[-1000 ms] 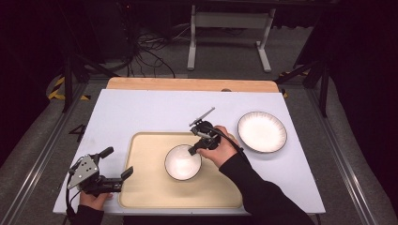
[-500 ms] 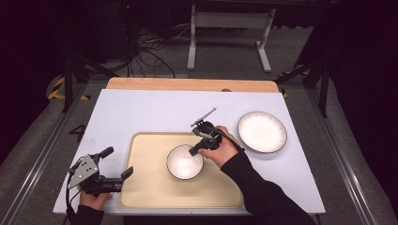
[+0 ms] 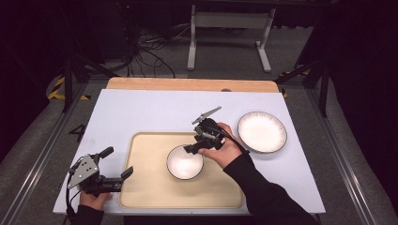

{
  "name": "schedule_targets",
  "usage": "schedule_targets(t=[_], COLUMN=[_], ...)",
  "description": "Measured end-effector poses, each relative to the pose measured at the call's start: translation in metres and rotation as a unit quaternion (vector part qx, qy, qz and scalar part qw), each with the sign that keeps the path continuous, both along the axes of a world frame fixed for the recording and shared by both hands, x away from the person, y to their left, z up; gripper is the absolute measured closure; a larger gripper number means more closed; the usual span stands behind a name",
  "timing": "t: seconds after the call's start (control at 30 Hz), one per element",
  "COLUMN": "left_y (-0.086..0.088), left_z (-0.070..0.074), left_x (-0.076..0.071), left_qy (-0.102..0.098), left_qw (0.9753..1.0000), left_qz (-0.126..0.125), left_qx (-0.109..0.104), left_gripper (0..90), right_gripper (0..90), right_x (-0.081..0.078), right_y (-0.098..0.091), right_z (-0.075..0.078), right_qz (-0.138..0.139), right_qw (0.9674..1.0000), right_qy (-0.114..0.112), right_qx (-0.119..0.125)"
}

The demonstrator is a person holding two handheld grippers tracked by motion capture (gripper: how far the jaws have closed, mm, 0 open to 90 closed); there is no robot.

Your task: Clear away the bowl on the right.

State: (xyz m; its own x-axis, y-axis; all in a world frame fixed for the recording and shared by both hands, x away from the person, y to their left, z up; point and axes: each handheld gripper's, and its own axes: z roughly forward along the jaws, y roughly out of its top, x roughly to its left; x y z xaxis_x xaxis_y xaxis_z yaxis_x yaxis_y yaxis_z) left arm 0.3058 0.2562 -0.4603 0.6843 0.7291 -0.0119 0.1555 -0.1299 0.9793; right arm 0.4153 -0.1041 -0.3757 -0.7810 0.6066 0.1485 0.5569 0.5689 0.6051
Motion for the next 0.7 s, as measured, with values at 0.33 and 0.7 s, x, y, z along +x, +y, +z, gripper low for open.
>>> schedule_targets(t=[0.33,0.7], left_y=[0.000,-0.001], left_z=[0.000,0.000], left_x=[0.000,0.000], left_qy=[0.001,0.003], left_qw=[1.0000,1.0000], left_qz=[0.001,0.001], left_qx=[-0.001,-0.002], left_gripper=[0.3,0.3], right_gripper=[34.5,33.8], right_x=[-0.025,-0.044], right_y=[-0.006,-0.019], right_z=[0.028,0.038], right_qz=[0.037,0.036], right_qw=[0.9884,0.9782], right_qy=[-0.135,-0.192], right_qx=[0.058,0.071])
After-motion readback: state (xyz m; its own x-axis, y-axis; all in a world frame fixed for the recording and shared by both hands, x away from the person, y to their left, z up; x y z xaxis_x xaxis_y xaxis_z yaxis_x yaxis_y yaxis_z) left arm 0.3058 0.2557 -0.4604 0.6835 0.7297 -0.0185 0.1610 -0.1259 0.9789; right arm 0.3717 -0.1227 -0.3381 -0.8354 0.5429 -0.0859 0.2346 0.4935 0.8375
